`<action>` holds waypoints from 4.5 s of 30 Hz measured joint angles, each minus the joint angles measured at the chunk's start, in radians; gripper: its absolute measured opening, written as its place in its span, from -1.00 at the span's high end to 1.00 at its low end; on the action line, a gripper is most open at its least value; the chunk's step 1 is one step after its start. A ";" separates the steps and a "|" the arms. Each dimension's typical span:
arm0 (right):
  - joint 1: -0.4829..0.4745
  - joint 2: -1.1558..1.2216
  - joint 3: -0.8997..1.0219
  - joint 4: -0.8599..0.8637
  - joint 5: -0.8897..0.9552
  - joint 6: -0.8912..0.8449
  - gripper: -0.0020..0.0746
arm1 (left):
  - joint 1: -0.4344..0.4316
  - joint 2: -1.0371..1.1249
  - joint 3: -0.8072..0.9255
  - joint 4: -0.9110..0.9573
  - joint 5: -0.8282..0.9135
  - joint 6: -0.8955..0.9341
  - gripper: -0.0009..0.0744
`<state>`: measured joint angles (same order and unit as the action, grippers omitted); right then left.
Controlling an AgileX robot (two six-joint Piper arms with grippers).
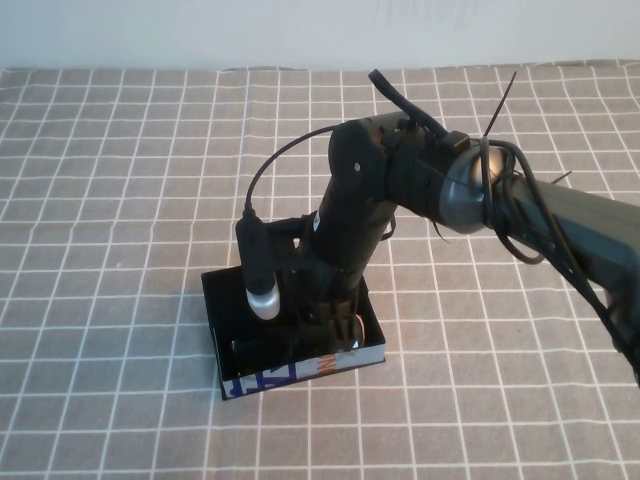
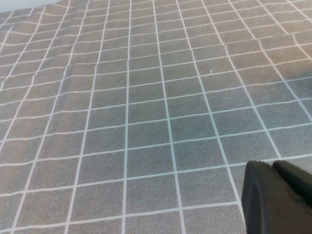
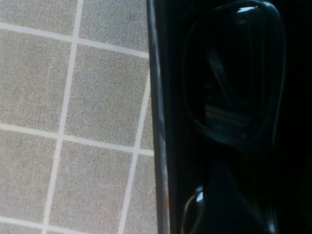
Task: Take glasses out of glasses case
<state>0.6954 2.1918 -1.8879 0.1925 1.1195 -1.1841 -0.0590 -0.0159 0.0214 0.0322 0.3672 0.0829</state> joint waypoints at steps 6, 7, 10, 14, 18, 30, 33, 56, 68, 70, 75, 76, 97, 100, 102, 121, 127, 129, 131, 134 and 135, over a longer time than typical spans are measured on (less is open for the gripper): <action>0.000 0.000 -0.001 0.002 0.000 0.000 0.14 | 0.000 0.000 0.000 0.000 0.000 0.000 0.99; 0.000 0.000 -0.001 0.002 0.000 0.000 0.14 | 0.000 0.000 0.000 0.000 0.000 0.000 0.99; 0.000 0.000 -0.001 0.002 -0.001 0.000 0.14 | 0.000 0.000 0.000 0.000 0.000 0.000 0.99; 0.000 0.000 -0.001 0.004 -0.002 0.000 0.14 | 0.000 0.000 0.000 0.000 0.000 0.000 0.99; 0.000 0.007 -0.001 0.004 -0.002 0.000 0.14 | 0.000 0.000 0.000 0.000 0.000 0.000 0.99; 0.000 0.034 -0.007 0.002 0.000 0.000 0.15 | 0.000 0.000 0.000 0.000 0.000 0.000 0.99; 0.000 0.034 -0.007 0.000 0.000 0.000 0.22 | 0.000 0.000 0.000 0.000 0.000 0.000 0.99; 0.000 -0.105 -0.247 -0.065 0.108 0.417 0.80 | 0.000 0.000 0.000 0.000 0.000 0.000 0.99; -0.185 -0.395 0.117 -0.066 0.099 1.014 0.80 | 0.000 0.000 0.000 0.000 0.000 0.000 0.99; -0.197 -0.434 0.222 -0.062 0.046 1.065 0.80 | 0.000 0.000 0.000 0.000 0.000 0.000 0.99; -0.237 -0.497 0.468 -0.030 -0.121 1.198 0.80 | 0.000 0.000 0.000 0.000 0.000 0.000 0.99; -0.249 -0.499 0.509 -0.017 -0.150 1.222 0.80 | 0.000 0.000 0.000 0.000 0.000 0.000 0.99; -0.344 -0.369 0.746 0.190 -0.397 1.308 0.78 | 0.000 0.000 0.000 0.000 0.000 0.000 0.99; -0.344 -0.363 0.746 0.175 -0.391 1.308 0.67 | 0.000 0.000 0.000 0.000 0.000 0.000 0.99; -0.344 -0.363 0.744 0.154 -0.374 1.308 0.51 | 0.000 0.000 0.000 0.000 0.000 0.000 0.99; -0.344 -0.534 0.684 -0.080 -0.119 1.377 0.72 | 0.000 0.000 0.000 0.000 0.000 0.000 0.99; -0.338 -0.800 0.834 -0.086 -0.119 1.360 0.97 | 0.000 0.000 0.000 0.000 0.000 0.000 0.99; -0.338 -0.893 0.886 -0.086 -0.105 1.332 0.98 | 0.000 0.000 0.000 0.000 0.000 0.000 0.99; -0.338 -0.988 0.929 -0.068 -0.055 1.322 0.99 | 0.000 0.000 0.000 0.000 0.000 0.000 0.99; -0.338 -1.106 0.958 -0.055 0.015 1.313 0.99 | 0.000 0.000 0.000 0.000 0.000 0.000 0.99; -0.338 -1.134 0.965 -0.055 0.026 1.309 0.99 | 0.000 0.000 0.000 0.000 0.000 0.000 0.99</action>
<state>0.3573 1.0579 -0.9231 0.1377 1.1454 0.1252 -0.0590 -0.0159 0.0214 0.0322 0.3672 0.0829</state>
